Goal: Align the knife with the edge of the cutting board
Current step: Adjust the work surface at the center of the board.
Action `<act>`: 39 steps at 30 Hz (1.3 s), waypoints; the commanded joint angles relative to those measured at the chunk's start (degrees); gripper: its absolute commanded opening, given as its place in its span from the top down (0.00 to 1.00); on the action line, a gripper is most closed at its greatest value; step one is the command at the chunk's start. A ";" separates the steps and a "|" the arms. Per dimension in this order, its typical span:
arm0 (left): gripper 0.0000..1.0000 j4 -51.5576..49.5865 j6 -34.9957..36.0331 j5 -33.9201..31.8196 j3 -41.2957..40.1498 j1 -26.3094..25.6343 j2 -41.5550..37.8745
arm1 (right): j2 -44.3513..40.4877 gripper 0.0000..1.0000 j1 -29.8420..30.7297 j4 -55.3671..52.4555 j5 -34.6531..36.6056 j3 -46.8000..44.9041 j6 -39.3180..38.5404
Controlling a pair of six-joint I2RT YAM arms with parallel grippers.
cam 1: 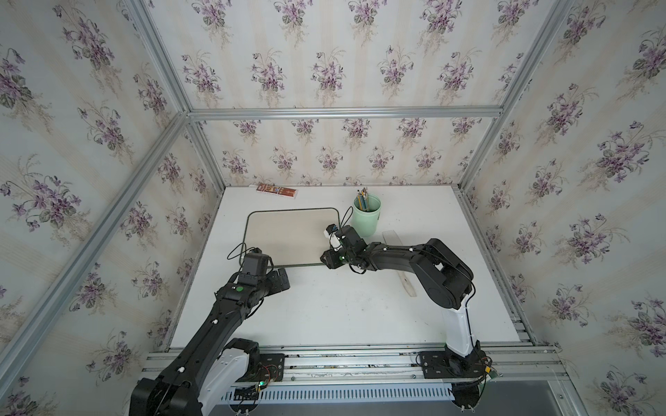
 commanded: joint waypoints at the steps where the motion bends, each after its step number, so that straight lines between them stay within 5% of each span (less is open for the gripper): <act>1: 0.01 -0.28 -2.34 0.32 0.31 0.01 1.59 | -1.39 0.45 1.84 -11.20 -3.94 -5.10 4.58; 10: 0.01 1.30 -5.21 3.83 -0.54 0.02 4.66 | -8.61 0.46 12.85 0.87 -13.64 -21.32 13.60; 15: 0.01 1.64 -5.74 4.01 -0.64 0.03 5.35 | -13.94 0.45 15.35 0.19 -16.26 -19.40 11.47; 19: 0.01 1.16 -6.26 4.11 -0.33 0.01 6.20 | -16.08 0.40 12.83 -7.51 -5.69 -11.76 5.66; 29: 0.01 1.53 -7.06 4.49 -0.87 0.08 7.92 | -4.36 0.35 -0.61 -16.40 3.86 5.43 1.69; 39: 0.01 4.78 -7.31 6.74 -1.91 0.07 11.63 | 1.25 0.27 -5.98 -20.01 10.59 11.32 -2.81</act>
